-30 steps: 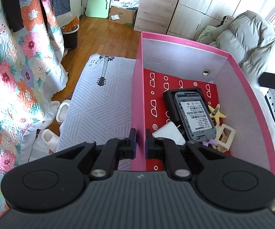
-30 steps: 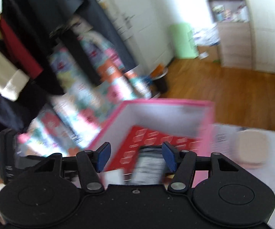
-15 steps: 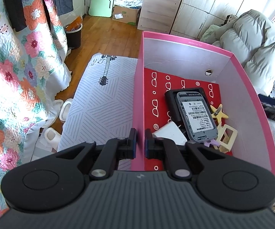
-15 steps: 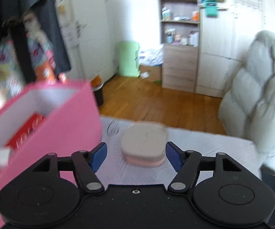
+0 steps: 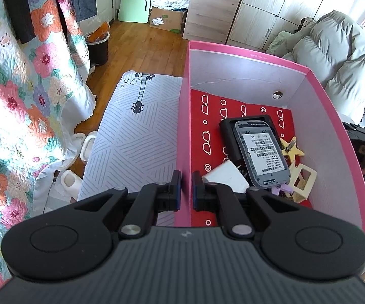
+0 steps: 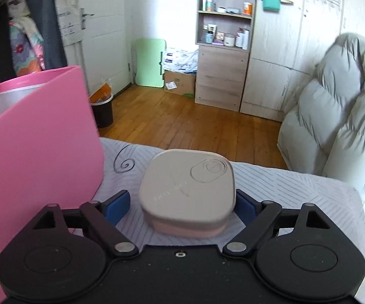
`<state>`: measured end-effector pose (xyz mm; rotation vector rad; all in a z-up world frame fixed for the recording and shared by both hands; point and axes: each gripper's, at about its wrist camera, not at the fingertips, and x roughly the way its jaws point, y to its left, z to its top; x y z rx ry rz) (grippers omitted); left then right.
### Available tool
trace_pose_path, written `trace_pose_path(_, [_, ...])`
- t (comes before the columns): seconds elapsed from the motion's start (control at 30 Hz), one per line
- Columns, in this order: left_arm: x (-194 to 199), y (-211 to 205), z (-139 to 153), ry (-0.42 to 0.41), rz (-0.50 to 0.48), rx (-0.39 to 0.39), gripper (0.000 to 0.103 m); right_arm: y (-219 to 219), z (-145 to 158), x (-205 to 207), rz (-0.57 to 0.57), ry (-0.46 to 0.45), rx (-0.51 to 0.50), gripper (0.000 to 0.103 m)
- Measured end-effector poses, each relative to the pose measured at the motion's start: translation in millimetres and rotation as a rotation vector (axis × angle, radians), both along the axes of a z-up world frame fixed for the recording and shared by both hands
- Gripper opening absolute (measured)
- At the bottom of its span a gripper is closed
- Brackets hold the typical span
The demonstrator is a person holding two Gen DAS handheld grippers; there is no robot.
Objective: Organize rigid objects
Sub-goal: 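Move the right tool to the table and grasp the beige round case, then carry the beige round case into the pink box and release it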
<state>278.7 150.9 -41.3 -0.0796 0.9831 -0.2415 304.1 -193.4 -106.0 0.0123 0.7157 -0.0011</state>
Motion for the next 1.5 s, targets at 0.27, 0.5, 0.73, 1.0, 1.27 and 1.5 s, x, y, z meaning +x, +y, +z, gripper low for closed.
trace_pose_path(0.27, [2.0,1.1,-3.0,0.009,0.001,-0.010,0.007,-10.0,8.7,-10.1,-0.050,0.027,0.038,0.078])
trace_pose_path(0.5, [-2.5,-3.8,-4.3,-0.033,-0.016,0.030,0.007,-14.0,25.0,-40.5,-0.131,0.090,0.043,0.078])
trace_pose_path(0.73, [-4.2,-0.4,-6.4,-0.041,-0.025,0.017,0.007,-12.5,64.5,-75.0,-0.144,0.065,0.092,0.078])
trace_pose_path(1.0, [-11.2,-7.1,-4.9,-0.095,-0.036,0.059,0.007,26.1,126.0,-105.2,-0.002,-0.025,0.139,0.078])
trace_pose_path(1.27, [-12.2,-2.4,-6.2,-0.103,-0.032,0.033,0.007,90.1,140.8,-83.6,0.214,-0.001,0.247,0.078])
trace_pose_path(1.5, [-12.7,-2.0,-6.1,-0.107,-0.018,0.025,0.007,135.2,108.5,-25.6,0.260,0.185,0.310,0.078])
